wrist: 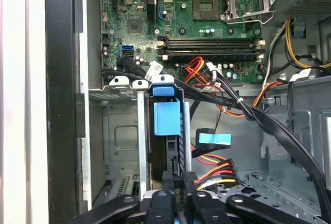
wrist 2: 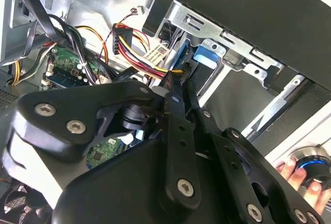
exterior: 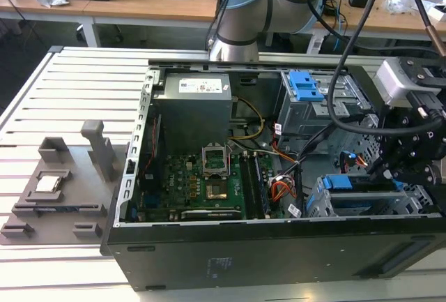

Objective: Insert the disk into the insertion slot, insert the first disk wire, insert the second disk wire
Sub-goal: 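Insert the first disk wire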

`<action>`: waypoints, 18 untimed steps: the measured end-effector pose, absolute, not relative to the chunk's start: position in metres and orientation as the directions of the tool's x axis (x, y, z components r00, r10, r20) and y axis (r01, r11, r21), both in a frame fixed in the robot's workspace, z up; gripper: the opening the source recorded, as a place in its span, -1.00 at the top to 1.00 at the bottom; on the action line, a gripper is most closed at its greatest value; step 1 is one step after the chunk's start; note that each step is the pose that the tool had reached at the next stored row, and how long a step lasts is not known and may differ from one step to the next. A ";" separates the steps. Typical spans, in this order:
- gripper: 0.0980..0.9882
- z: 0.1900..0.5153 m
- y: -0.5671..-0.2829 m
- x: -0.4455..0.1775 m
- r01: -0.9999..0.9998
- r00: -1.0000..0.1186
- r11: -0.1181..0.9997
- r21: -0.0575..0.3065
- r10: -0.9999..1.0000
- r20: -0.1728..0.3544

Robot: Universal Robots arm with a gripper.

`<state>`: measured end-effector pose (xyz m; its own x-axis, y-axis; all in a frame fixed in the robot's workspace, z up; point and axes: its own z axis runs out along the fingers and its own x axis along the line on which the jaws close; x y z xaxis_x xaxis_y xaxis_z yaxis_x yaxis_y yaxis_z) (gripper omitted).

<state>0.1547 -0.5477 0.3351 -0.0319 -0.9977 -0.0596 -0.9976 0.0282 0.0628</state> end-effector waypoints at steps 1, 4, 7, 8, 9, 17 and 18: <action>0.81 0.335 -0.548 0.155 -0.998 -0.032 0.028 0.063 -0.998 -0.060; 0.67 0.337 -0.548 0.155 -0.998 -0.032 0.028 0.063 -0.998 -0.060; 0.67 0.352 -0.547 0.155 -0.998 -0.032 0.028 0.063 -0.998 -0.058; 0.67 0.357 -0.546 0.155 -0.998 -0.032 0.028 0.063 -0.998 -0.058; 0.67 0.361 -0.545 0.155 -0.998 -0.032 0.028 0.063 -0.998 -0.058; 0.98 0.390 -0.540 0.155 -0.998 -0.032 0.028 0.063 -0.998 -0.057; 0.98 0.390 -0.540 0.155 -0.998 -0.032 0.028 0.063 -0.998 -0.057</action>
